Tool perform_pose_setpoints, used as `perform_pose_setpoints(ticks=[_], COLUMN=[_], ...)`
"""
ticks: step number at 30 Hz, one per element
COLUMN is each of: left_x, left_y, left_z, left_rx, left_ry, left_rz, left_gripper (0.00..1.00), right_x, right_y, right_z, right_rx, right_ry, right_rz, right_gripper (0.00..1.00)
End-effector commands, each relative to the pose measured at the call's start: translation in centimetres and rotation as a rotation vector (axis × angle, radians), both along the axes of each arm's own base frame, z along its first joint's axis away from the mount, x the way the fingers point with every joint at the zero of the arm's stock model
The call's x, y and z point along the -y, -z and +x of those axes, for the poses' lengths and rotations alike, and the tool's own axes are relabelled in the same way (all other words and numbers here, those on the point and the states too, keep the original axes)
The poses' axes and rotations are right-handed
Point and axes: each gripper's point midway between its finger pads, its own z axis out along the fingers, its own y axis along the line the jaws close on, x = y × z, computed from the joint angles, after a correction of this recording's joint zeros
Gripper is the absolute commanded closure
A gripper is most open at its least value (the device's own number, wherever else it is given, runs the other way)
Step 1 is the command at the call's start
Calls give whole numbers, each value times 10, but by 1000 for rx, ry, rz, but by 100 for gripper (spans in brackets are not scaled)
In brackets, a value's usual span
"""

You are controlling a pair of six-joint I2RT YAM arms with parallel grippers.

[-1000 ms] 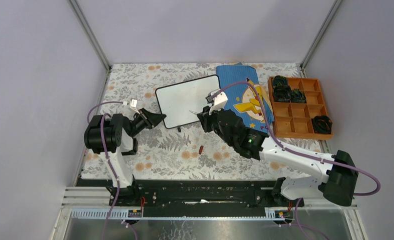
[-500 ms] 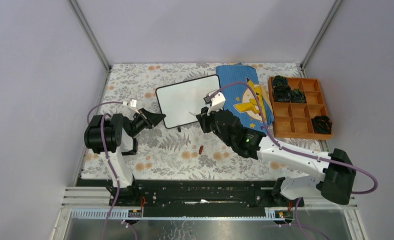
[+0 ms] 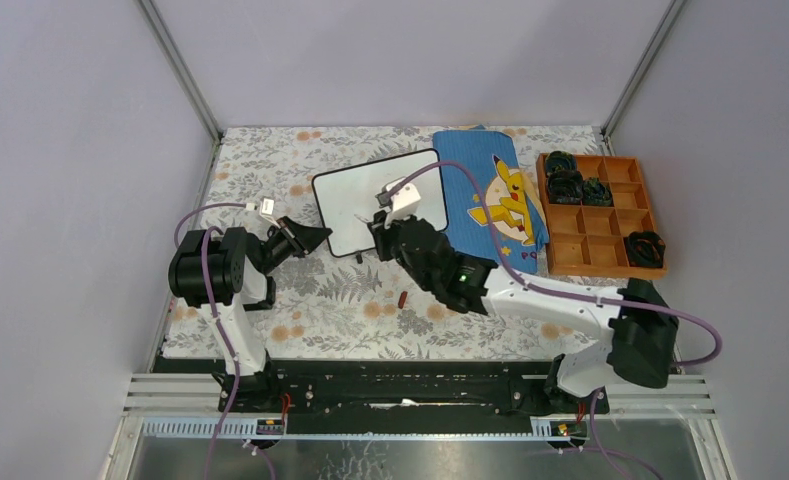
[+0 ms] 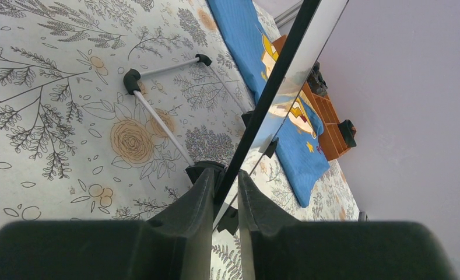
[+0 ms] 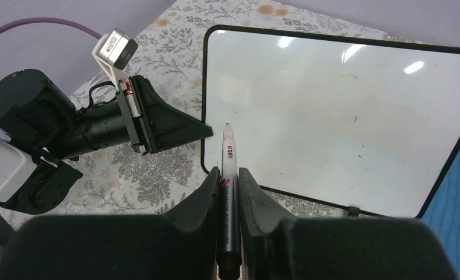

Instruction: Write a sentence on the whiteboard

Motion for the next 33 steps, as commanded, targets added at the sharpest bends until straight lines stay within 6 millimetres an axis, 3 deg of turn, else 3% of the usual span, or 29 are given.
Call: perform_pose_setpoints(ticks=[1, 8, 18, 22, 33], left_x=[-3, -4, -5, -6, -6], left_y=[-9, -8, -7, -7, -7], left_z=[6, 7, 8, 8, 8], left_rx=[61, 56, 51, 50, 49], left_ry=[-12, -15, -20, -24, -24], left_rz=[11, 8, 6, 4, 4], left_gripper=[77, 79, 81, 82, 83], right_x=[-18, -37, -58, -58, -47], right_y=[-29, -16, -9, -6, 6], right_z=[12, 25, 25, 29, 51], right_rx=[106, 79, 115, 89, 121], right_ry=[58, 88, -34, -65, 50], right_rz=[40, 30, 12, 37, -23], right_gripper=[100, 100, 100, 100, 100])
